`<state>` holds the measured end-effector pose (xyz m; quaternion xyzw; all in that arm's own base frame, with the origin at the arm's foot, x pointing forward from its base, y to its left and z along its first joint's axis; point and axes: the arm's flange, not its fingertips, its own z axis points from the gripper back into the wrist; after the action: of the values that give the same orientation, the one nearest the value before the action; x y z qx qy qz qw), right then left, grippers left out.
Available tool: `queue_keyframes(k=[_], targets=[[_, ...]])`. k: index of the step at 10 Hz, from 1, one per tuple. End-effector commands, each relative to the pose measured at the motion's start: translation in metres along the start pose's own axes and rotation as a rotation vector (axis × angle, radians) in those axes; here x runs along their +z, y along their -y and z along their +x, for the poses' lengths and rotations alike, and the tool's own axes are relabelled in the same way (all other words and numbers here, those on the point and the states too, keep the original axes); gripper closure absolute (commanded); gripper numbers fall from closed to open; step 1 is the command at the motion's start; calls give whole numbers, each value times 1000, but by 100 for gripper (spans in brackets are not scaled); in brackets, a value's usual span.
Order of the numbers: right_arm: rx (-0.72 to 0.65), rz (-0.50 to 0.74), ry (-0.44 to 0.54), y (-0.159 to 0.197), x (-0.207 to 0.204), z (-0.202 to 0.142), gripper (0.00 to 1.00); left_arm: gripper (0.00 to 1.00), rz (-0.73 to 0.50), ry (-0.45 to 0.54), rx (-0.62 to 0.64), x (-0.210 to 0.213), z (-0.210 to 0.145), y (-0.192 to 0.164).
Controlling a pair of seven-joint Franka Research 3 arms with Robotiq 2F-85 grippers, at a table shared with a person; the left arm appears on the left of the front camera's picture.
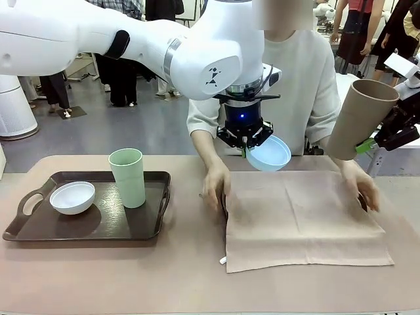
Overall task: Set up a tray with a mat and arrange the tableware.
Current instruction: Place the Picnic Bowl and Reusable plastic cup back onto the Handle tray in front of the human's position.
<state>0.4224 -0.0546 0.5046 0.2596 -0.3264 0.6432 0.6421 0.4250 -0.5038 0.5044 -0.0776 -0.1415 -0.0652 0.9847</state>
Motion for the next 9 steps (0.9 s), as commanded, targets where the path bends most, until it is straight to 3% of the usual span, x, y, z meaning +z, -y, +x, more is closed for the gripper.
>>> queue_keyframes(k=[1, 9], targets=[[8, 1, -6, 0, -1, 0, 82, 97, 9, 4, -9, 1, 2, 0], [8, 1, -6, 0, -1, 0, 82, 97, 9, 4, -9, 1, 2, 0]])
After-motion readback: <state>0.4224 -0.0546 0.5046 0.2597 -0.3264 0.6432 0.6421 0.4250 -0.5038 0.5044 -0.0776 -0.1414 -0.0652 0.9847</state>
